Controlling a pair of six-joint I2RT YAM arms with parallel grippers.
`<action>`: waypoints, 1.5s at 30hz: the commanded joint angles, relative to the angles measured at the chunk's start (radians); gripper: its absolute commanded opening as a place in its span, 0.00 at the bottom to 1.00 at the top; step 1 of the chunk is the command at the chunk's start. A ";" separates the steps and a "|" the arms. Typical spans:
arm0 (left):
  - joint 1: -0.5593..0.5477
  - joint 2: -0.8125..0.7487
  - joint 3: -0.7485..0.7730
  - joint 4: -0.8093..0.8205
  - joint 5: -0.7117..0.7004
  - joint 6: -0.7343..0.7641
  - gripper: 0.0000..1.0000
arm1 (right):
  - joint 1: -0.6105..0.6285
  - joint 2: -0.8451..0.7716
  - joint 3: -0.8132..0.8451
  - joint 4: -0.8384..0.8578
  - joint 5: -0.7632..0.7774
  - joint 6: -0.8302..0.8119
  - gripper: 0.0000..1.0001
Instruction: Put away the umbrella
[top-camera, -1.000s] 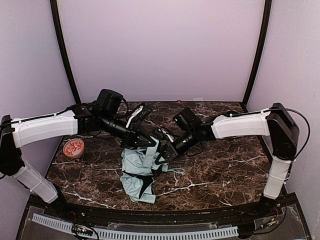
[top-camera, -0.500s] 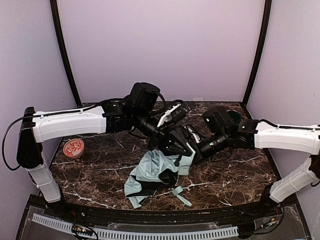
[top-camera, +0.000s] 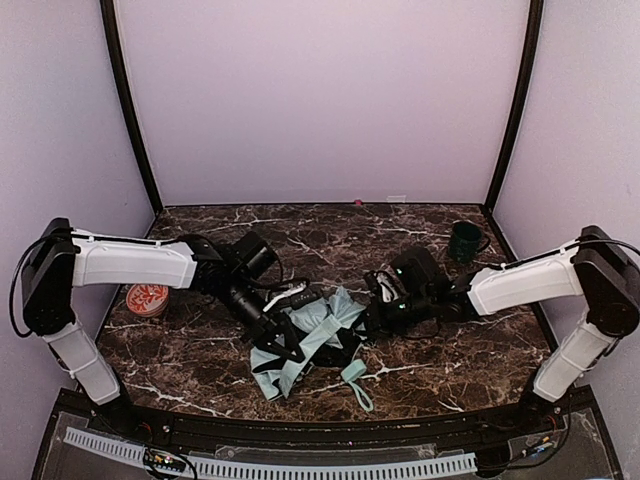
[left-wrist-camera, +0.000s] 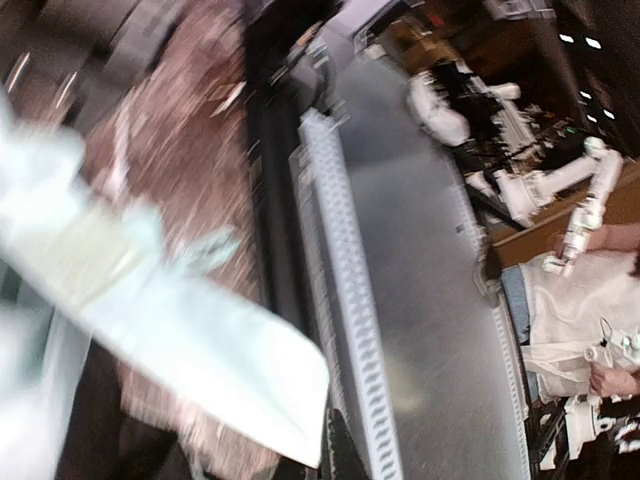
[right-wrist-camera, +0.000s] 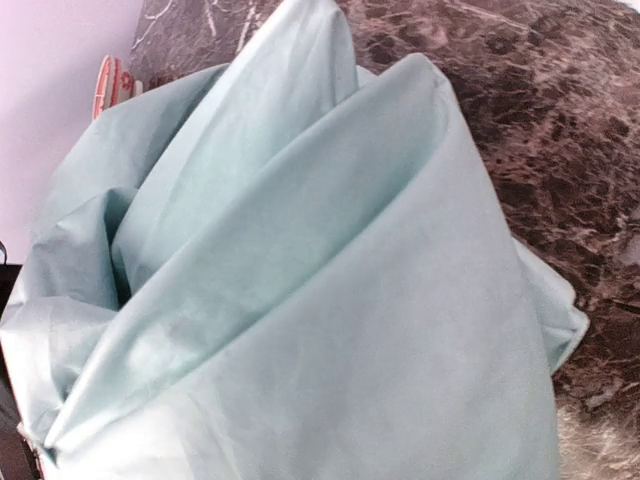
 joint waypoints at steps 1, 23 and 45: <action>0.012 -0.063 -0.062 -0.189 -0.187 0.066 0.00 | -0.026 -0.004 -0.012 0.040 0.103 -0.013 0.02; 0.012 -0.072 0.015 -0.205 -0.343 -0.037 0.00 | 0.269 -0.036 0.183 -0.265 0.545 -0.534 0.68; 0.037 -0.158 0.099 -0.339 -0.267 -0.023 0.00 | 0.106 0.170 0.091 -0.111 0.404 -0.596 0.04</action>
